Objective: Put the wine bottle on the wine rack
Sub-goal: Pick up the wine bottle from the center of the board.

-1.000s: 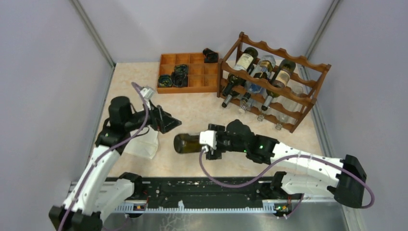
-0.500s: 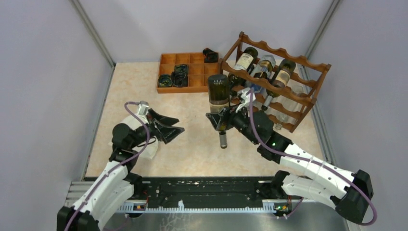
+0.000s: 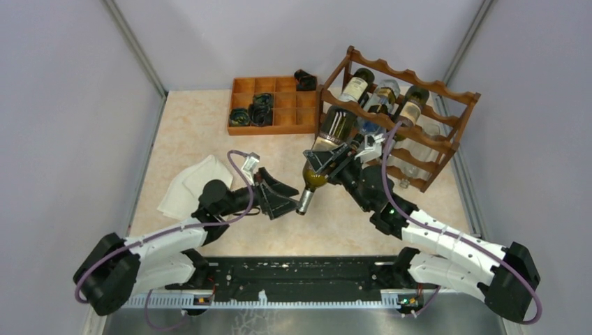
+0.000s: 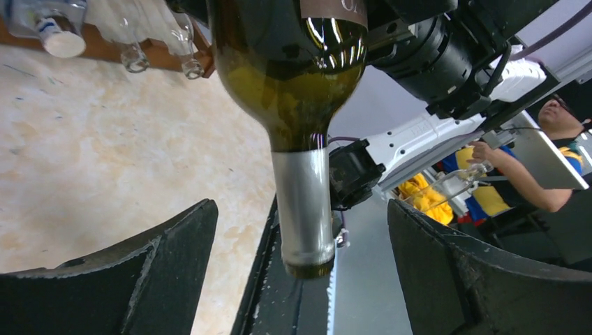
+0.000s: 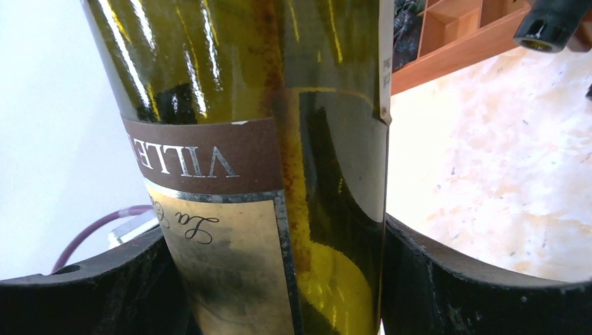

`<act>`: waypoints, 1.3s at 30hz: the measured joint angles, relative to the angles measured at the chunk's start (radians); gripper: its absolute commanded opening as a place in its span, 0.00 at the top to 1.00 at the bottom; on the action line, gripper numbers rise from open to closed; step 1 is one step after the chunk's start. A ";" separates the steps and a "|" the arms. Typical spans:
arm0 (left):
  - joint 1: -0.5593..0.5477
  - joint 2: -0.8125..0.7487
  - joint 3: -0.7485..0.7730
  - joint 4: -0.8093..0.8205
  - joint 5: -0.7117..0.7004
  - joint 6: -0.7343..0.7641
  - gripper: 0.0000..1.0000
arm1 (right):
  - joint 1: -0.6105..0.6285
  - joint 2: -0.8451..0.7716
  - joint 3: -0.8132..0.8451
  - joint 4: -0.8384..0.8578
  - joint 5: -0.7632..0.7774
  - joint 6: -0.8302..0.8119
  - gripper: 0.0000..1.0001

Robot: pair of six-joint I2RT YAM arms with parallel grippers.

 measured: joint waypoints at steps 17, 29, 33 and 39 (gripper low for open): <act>-0.149 0.322 0.125 0.207 -0.108 -0.175 0.40 | -0.009 -0.014 -0.093 0.089 0.013 0.161 1.00; -0.174 0.383 0.167 0.204 -0.129 -0.195 0.72 | -0.015 -0.037 -0.139 0.127 0.030 0.183 1.00; -0.177 0.388 0.176 0.203 -0.125 -0.195 0.88 | -0.016 -0.054 -0.144 0.122 0.041 0.179 1.00; -0.184 0.392 0.185 0.223 -0.112 -0.190 1.00 | -0.015 -0.087 -0.144 0.113 0.047 0.162 0.53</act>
